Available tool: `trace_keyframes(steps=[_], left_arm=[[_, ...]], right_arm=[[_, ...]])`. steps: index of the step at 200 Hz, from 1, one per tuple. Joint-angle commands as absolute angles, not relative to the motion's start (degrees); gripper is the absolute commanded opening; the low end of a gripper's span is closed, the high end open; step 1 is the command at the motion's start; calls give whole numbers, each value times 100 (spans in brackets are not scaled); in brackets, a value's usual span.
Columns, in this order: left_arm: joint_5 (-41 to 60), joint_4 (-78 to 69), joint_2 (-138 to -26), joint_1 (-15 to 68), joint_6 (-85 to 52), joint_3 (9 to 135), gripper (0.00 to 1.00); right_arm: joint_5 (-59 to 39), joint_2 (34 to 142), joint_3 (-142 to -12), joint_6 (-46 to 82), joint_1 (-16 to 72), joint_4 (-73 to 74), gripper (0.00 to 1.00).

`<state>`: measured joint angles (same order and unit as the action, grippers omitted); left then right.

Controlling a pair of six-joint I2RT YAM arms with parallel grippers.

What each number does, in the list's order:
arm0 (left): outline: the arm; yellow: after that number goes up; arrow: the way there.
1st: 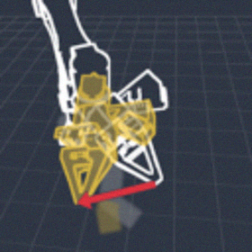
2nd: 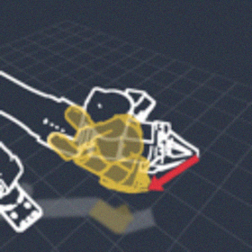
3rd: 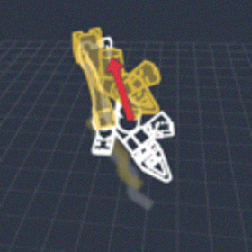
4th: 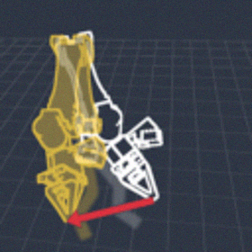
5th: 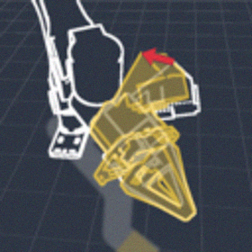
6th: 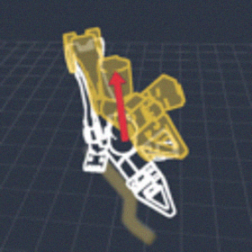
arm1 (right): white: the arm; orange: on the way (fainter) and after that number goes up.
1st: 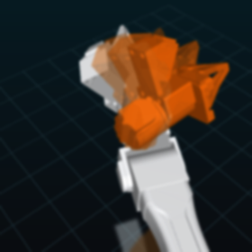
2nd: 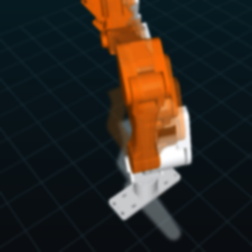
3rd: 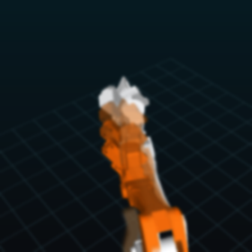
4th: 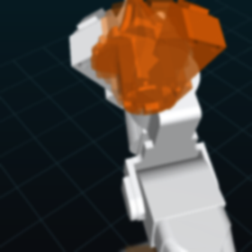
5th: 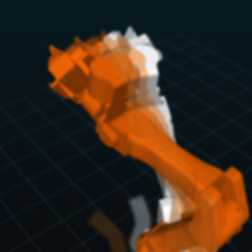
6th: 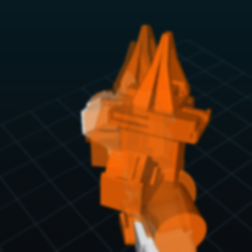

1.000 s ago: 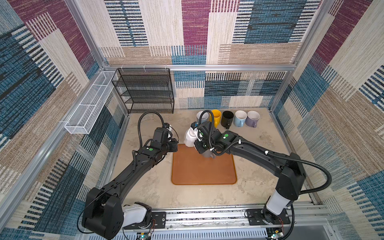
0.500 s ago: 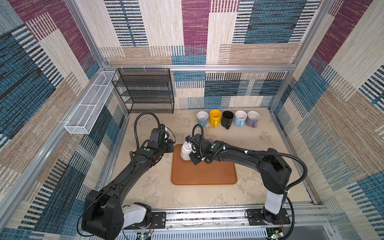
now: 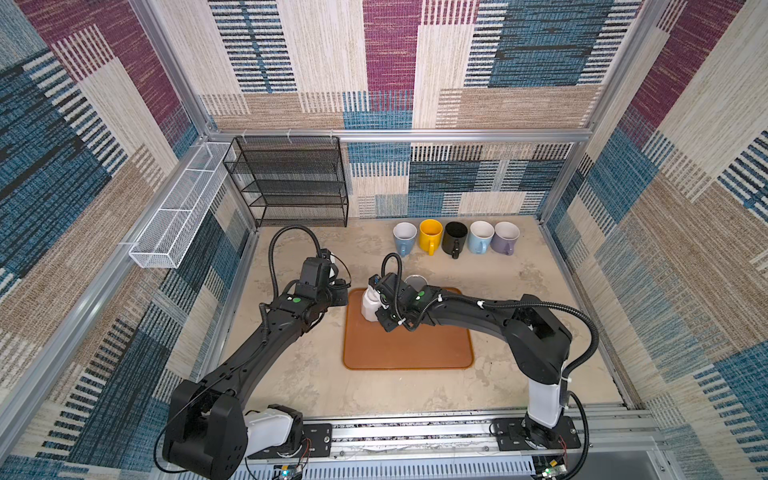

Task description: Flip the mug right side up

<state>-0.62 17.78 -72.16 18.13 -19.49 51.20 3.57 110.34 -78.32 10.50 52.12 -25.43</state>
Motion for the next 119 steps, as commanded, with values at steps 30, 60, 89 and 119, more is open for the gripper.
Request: trace_keyframes(steps=[30,60,89,119], left_arm=[[0,1704,-7204,1804,-1923,5116,31],[1,1714,-7195,1805,-1925,5122,31],[0,1734,-7182,1804,-1914,5120,31],[12,1731,-7177,1802,-1912,5113,31]], right_arm=[[449,11065,-8057,1174,5216,-2786,20],[422,11121,-8228,1222,5220,-3051,23],[371,11186,-8370,1249,5218,-3234,26],[351,11323,-8527,1256,5218,-3455,26]])
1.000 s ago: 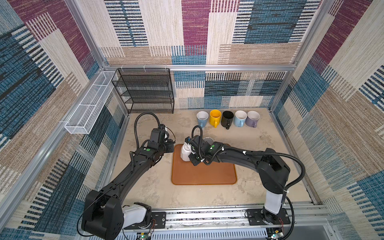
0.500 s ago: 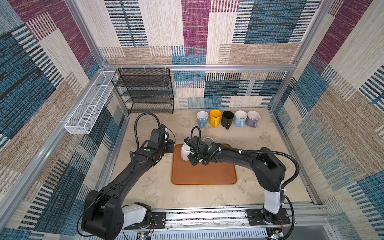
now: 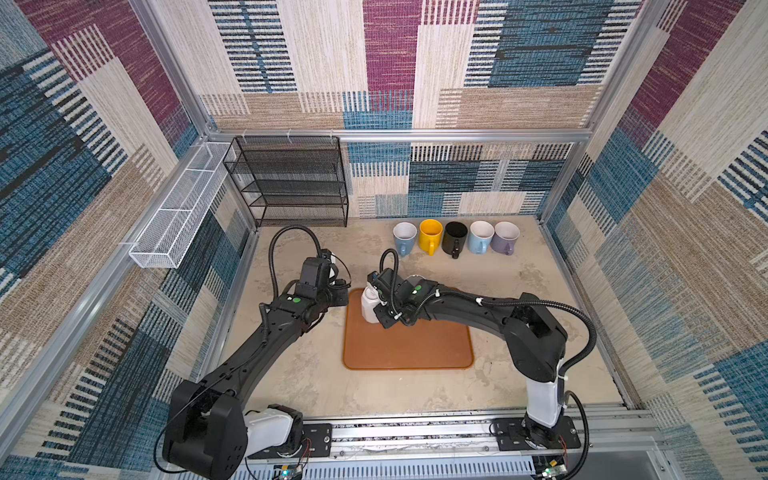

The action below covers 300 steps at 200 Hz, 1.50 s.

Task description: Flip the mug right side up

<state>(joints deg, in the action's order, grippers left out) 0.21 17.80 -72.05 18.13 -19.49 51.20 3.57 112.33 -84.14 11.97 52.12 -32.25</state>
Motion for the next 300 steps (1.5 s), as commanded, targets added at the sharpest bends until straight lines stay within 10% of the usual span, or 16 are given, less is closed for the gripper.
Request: trace_keyframes(steps=[1,300], left_arm=[[10,1731,-7174,1802,-1914,5114,31],[41,1769,-7133,1802,-1880,5071,30]], right_arm=[[352,11326,-8535,1252,5220,-3463,26],[906,11974,-9675,1014,5221,-4454,20]])
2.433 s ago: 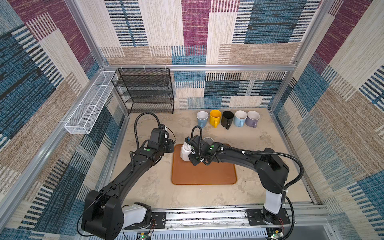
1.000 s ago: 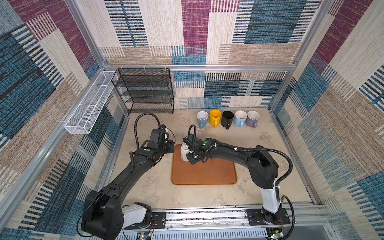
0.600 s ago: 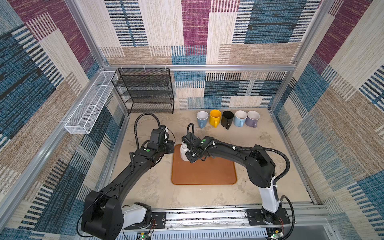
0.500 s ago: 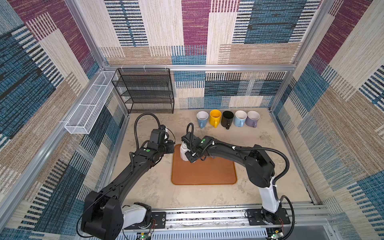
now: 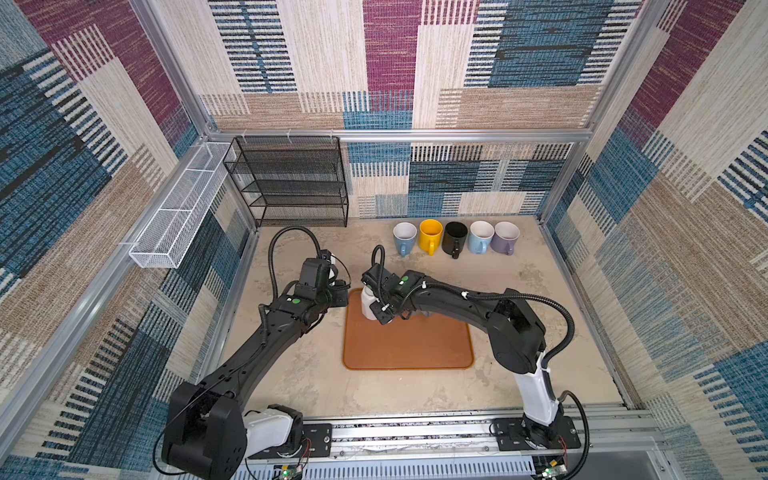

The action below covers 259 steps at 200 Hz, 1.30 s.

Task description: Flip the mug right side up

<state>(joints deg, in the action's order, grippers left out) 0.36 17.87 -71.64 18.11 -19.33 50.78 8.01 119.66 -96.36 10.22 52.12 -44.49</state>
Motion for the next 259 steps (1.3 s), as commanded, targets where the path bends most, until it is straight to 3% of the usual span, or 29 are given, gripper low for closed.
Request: trace_keyframes(steps=[1,259], left_arm=[[42,1768,-7135,1802,-1881,5076,30],[97,1882,-6703,1792,-1812,5049,30]], right_arm=[[906,11972,-9676,1012,5221,-4455,20],[377,11225,-8988,911,5116,-3347,6]])
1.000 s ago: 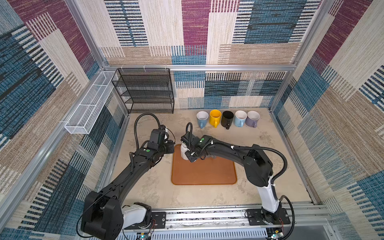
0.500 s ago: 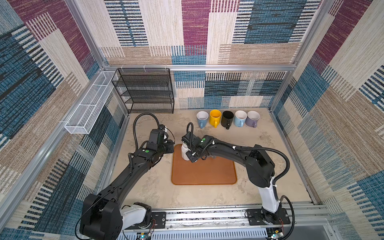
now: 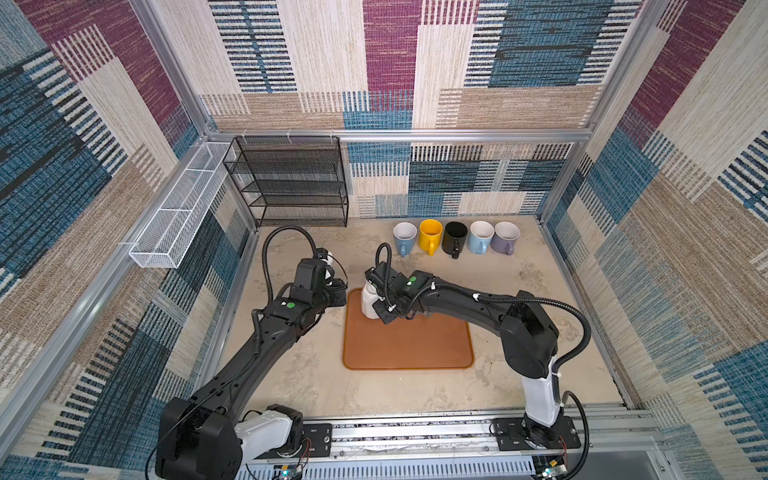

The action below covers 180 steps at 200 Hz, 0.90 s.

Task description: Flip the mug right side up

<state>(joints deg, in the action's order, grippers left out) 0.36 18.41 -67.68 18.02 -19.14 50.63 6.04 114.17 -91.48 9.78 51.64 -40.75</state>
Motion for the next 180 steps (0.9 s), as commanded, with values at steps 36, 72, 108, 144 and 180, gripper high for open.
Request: trace_keyframes(steps=[36,72,108,144,180], left_arm=[[166,1881,-6629,1793,-1810,5046,30],[291,1859,-6480,1783,-1762,5037,30],[470,1762,-6358,1771,-1729,4997,31],[821,1596,-6233,1710,-1808,4912,31],[1376,1287,-6040,1576,-1937,4753,31]], right_arm=[[-23,10988,-8718,896,4978,-2894,2],[-439,10680,-8382,948,4775,-2306,0],[-922,10367,-8142,1046,4566,-1763,0],[-1299,10072,-7912,1179,4377,-1275,0],[-1792,9734,-7580,1442,4145,-603,0]])
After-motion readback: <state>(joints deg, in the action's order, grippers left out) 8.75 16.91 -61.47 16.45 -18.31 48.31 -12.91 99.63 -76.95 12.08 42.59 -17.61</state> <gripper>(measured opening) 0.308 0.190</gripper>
